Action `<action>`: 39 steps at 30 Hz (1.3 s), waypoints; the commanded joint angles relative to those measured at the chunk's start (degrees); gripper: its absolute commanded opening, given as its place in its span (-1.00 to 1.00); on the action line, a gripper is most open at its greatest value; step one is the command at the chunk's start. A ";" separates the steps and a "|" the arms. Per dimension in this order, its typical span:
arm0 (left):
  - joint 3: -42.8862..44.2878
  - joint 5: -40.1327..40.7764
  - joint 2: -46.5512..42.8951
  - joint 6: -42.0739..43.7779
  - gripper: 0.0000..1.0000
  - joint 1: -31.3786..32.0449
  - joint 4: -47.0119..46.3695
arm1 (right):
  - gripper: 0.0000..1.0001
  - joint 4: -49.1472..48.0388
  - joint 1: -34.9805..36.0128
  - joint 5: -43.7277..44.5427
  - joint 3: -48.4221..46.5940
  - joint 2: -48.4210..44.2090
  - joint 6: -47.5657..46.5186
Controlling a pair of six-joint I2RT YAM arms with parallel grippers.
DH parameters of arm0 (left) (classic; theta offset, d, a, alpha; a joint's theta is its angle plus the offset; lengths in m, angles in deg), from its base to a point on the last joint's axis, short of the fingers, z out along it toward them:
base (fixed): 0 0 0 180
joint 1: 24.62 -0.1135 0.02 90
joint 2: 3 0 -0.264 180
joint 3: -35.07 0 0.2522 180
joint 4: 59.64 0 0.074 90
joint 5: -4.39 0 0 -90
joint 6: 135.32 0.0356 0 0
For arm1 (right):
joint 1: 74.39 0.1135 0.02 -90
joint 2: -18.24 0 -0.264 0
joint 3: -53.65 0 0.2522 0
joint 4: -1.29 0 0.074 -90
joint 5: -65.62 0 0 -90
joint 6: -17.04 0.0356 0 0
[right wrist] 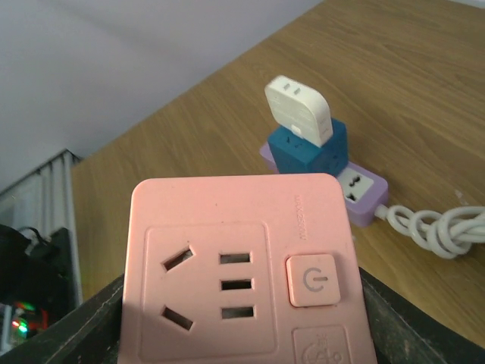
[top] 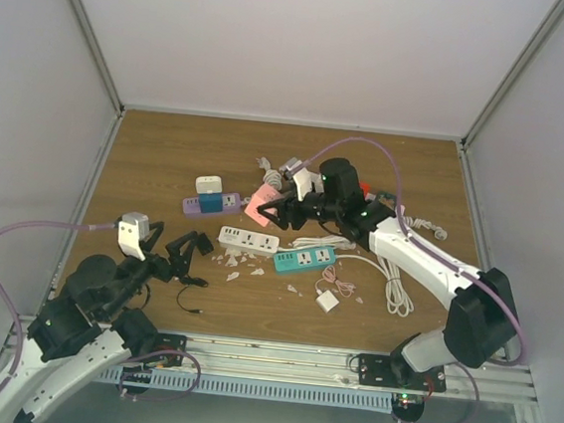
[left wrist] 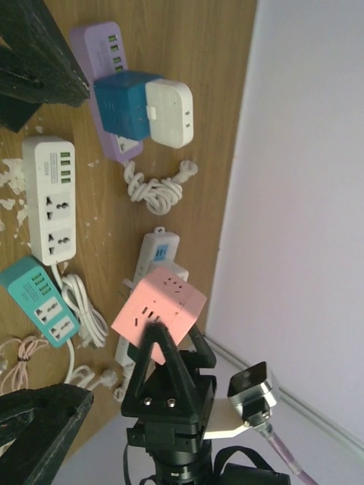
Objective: Insert the plug
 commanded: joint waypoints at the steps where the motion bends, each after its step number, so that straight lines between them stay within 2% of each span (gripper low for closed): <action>1: -0.85 3.83 0.34 -0.06 0.98 -0.02 -0.73 | -0.33 1.25 -0.20 2.36 -0.74 2.03 -8.26; 7: -0.26 5.46 3.51 -1.07 0.98 -0.20 0.59 | -0.37 -1.32 -0.20 1.11 -1.38 7.86 -15.81; 13: -0.28 6.20 3.14 -1.77 0.98 -0.29 1.13 | -0.39 -6.18 0.05 -4.50 -1.40 13.07 -22.91; 20: -0.43 6.25 3.19 -1.69 0.98 -0.46 1.03 | -0.39 -2.44 0.57 -5.97 -6.13 20.76 -30.26; 30: -0.46 6.05 3.19 -1.69 0.98 -0.99 1.03 | -0.40 -1.30 2.52 -4.66 -7.07 25.07 -33.17; 39: -0.60 5.97 3.59 -1.60 0.98 -1.24 0.95 | -0.42 -0.99 2.43 -2.42 -6.39 24.46 -34.46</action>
